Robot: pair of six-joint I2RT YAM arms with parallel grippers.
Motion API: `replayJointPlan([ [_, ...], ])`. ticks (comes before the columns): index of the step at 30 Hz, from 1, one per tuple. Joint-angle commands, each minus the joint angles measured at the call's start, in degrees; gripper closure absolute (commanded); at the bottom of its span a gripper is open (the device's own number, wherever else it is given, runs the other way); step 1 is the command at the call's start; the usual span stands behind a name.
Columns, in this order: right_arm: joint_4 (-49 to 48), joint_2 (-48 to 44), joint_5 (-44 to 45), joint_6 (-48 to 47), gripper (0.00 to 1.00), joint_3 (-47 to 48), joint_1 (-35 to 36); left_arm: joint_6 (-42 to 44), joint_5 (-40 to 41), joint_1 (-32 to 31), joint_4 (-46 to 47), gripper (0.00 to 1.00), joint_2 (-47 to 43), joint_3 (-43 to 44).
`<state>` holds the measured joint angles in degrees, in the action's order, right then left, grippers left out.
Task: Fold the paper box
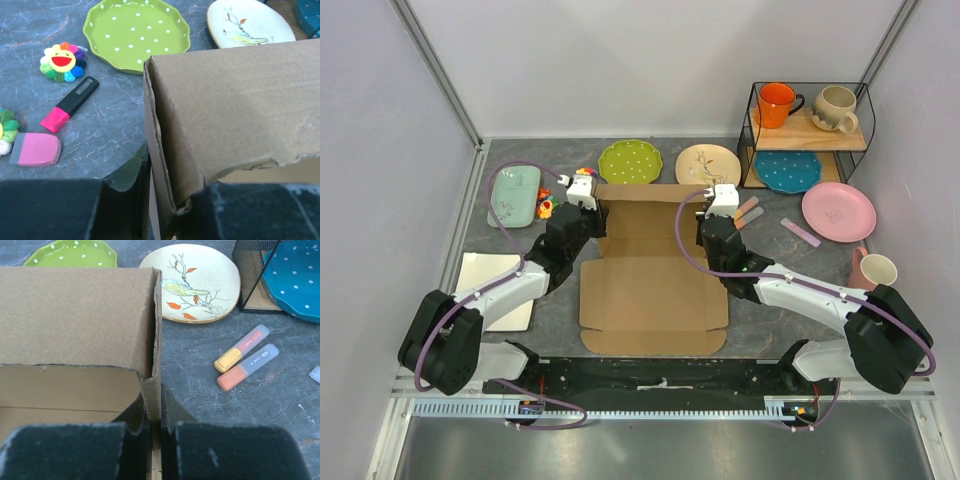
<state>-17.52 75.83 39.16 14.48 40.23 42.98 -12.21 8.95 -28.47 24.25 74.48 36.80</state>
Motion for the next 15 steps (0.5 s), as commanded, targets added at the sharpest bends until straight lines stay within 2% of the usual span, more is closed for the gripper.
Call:
replayJointPlan([
  [1,-3.31,-1.21,-0.48,1.6,1.0,2.4,0.0,1.04,2.82,-0.01,4.57,0.85,0.93,-0.41],
  [3,-3.4,-1.04,-0.48,1.69,1.0,2.4,0.0,1.48,3.52,-0.09,5.1,0.98,1.46,-0.67],
  [7,-3.31,-0.69,-0.48,1.69,1.0,2.31,0.0,2.89,3.97,-0.71,7.74,0.98,2.34,-1.2],
  [10,-3.4,-0.69,-0.4,1.6,1.0,2.4,0.0,1.84,5.9,-0.89,5.74,0.96,2.34,-0.59],
  [11,-3.31,-0.69,-0.31,1.6,1.0,2.4,0.08,1.58,6.08,-0.89,5.02,0.77,2.16,0.28],
  [13,-3.4,-0.77,-0.14,1.43,1.0,2.49,0.0,1.22,6.17,-0.97,4.67,0.6,1.03,0.03],
  [14,-3.31,-0.77,-0.13,1.52,1.0,2.57,0.0,1.05,5.99,-0.97,4.93,0.46,0.5,-0.23],
  [15,-3.31,-0.77,-0.05,1.34,1.0,2.66,0.0,0.96,5.73,-0.97,4.93,0.41,0.06,-0.41],
])
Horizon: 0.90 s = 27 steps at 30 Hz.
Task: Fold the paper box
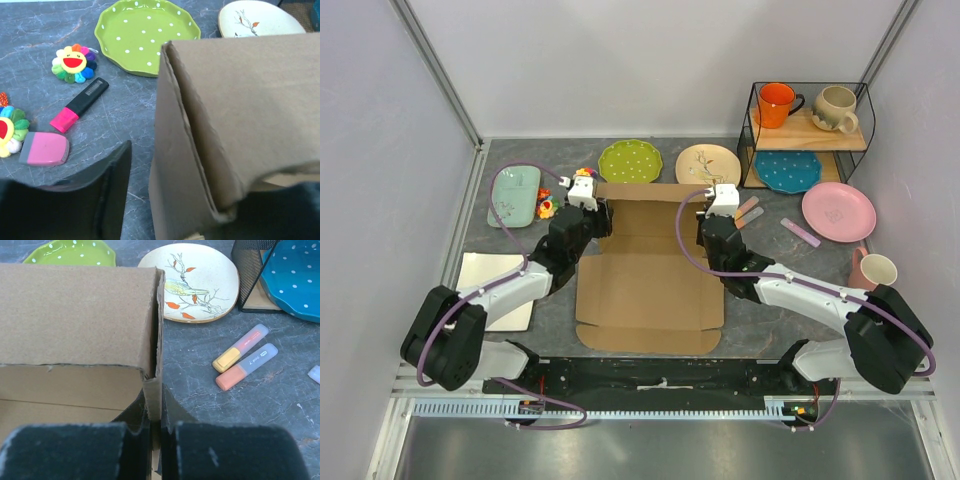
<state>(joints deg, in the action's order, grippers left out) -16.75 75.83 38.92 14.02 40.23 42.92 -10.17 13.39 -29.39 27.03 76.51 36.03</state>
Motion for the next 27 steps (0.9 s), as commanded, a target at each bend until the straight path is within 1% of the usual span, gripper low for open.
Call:
replayJointPlan([
  [1,-4.08,-0.77,0.37,1.63,1.0,2.66,0.06,-1.08,1.12,-0.06,2.07,0.38,-2.94,0.09],
  [2,-4.08,-0.69,0.37,1.62,1.0,2.84,0.06,-1.42,1.11,0.03,1.54,0.33,-3.38,0.0],
  [5,-4.16,-0.77,0.37,1.54,1.0,2.93,0.06,-2.3,1.55,-0.06,0.58,0.31,-4.87,-0.87],
  [7,-4.25,-0.77,0.46,1.45,1.0,2.93,0.06,-2.83,1.64,-0.06,0.13,0.31,-5.67,-2.01],
  [9,-4.25,-0.69,0.37,1.53,1.0,2.84,0.06,-3.8,2.69,-0.06,-0.3,0.34,-7.25,-3.07],
  [10,-4.25,-0.69,0.46,1.54,1.0,2.66,0.06,-4.15,3.22,-0.06,-0.39,0.37,-7.77,-4.12],
  [11,-4.43,-0.69,0.46,1.62,1.0,2.66,0.06,-4.76,4.18,-0.06,-0.4,0.46,-8.91,-4.74],
  [13,-4.43,-0.77,0.37,1.54,1.0,2.49,0.06,-5.03,4.63,-0.06,0.48,0.53,-9.54,-6.05],
  [14,-4.52,-0.6,0.2,1.62,1.0,2.49,0.06,-4.86,4.37,-0.06,0.66,0.6,-9.45,-6.06],
  [16,-4.69,-0.69,-0.07,1.89,1.0,2.49,0.15,-4.77,3.84,-0.06,0.57,0.67,-8.31,-5.1],
  [17,-4.69,-0.69,-0.5,1.89,1.0,2.49,0.06,-4.77,2.97,-0.06,0.57,0.77,-7.7,-4.75],
  [18,-4.69,-0.6,-0.68,1.97,1.0,2.49,0.15,-4.68,2.35,0.03,0.66,0.82,-6.65,-4.22],
  [19,-4.6,-0.77,-0.77,1.97,1.0,2.49,0.06,-4.77,1.91,-0.06,1.01,0.92,-6.03,-3.52],
  [20,-4.6,-0.86,-0.68,1.97,1.0,2.49,0.06,-4.59,1.47,-0.23,1.1,0.97,-5.41,-3.08],
  [24,-4.6,-1.39,-0.42,1.98,1.0,2.4,0.06,-2.49,1.64,-1.2,3.99,0.98,-3.13,-2.28],
  [27,-4.78,-1.13,-0.94,2.06,1.0,2.31,0.06,-0.81,3.83,-2.34,7.07,0.98,-1.02,-2.11],
])
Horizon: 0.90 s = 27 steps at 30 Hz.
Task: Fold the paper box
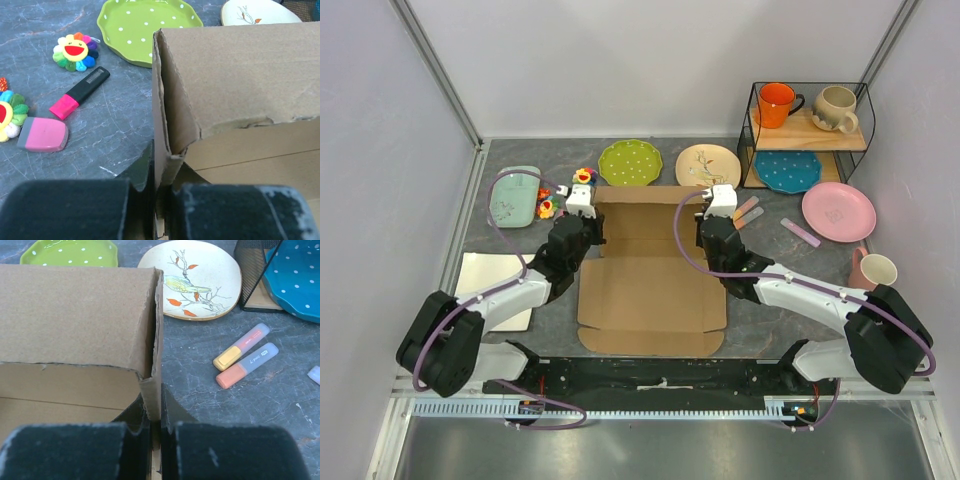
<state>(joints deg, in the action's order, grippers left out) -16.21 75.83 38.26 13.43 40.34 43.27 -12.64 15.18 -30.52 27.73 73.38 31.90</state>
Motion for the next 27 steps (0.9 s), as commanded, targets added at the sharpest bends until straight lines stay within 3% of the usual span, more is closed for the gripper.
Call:
replayJointPlan([
  [1,-5.41,-0.95,-0.38,2.74,1.0,2.29,-0.29,1.83,2.74,-1.38,7.42,0.98,2.72,1.94],
  [7,-4.54,-0.51,-1.26,3.09,1.0,2.55,-0.2,3.06,6.96,-2.17,16.12,0.98,5.27,0.97],
  [9,-4.45,-0.42,-1.0,2.83,1.0,2.47,-0.29,2.19,7.49,-2.26,14.91,0.98,5.63,1.23],
  [13,-4.62,-0.51,-0.38,2.83,1.0,1.94,-0.29,-0.45,8.46,-2.26,11.12,0.65,4.93,1.41],
  [16,-4.71,-0.51,-0.29,2.74,1.0,1.94,-0.2,-1.15,9.43,-2.26,9.9,0.56,3.7,0.45],
  [20,-4.8,-0.51,0.06,2.39,1.0,2.2,-0.29,-2.12,9.43,-2.26,8.4,0.54,1.94,-1.04],
  [27,-5.32,-0.69,-0.11,2.39,1.0,1.94,-0.2,-3.79,8.82,-2.26,6.29,0.67,0.44,-3.77],
])
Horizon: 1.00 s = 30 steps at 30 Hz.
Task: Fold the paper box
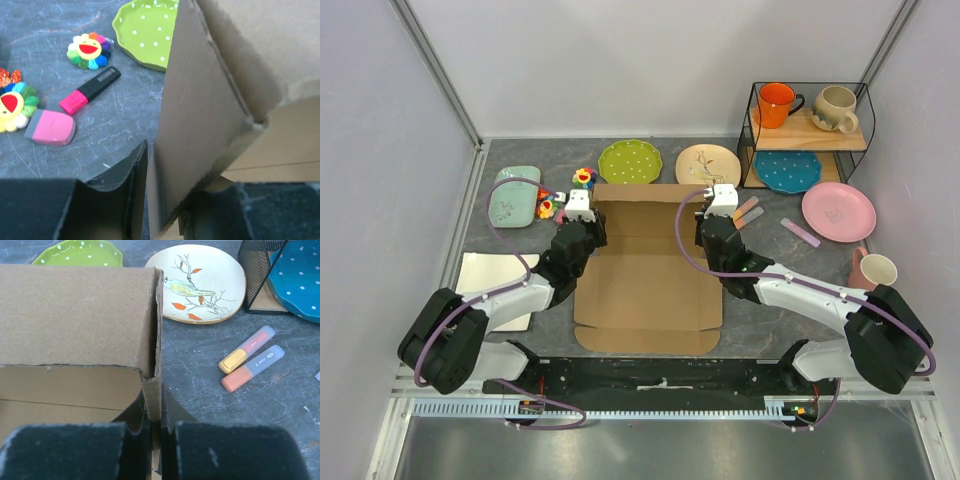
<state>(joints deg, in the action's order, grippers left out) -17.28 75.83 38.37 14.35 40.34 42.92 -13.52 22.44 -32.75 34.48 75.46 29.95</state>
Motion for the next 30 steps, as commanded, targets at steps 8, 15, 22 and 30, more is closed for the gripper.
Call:
replayJointPlan([
  [8,-4.69,-0.42,-0.66,1.82,1.0,1.76,0.06,-2.92,1.21,-0.29,-0.56,0.98,-0.14,-2.18],
  [15,-4.17,-0.33,-4.09,3.05,0.89,1.5,0.06,-0.37,2.16,-0.47,10.67,0.98,4.15,-2.09],
  [22,1.54,-3.14,-7.17,5.51,0.35,1.59,0.06,2.71,5.51,-0.47,16.31,0.98,9.26,-0.25],
  [30,9.98,-9.82,-16.38,5.16,0.14,0.01,0.06,2.89,8.06,-0.47,18.52,0.98,13.48,0.89],
])
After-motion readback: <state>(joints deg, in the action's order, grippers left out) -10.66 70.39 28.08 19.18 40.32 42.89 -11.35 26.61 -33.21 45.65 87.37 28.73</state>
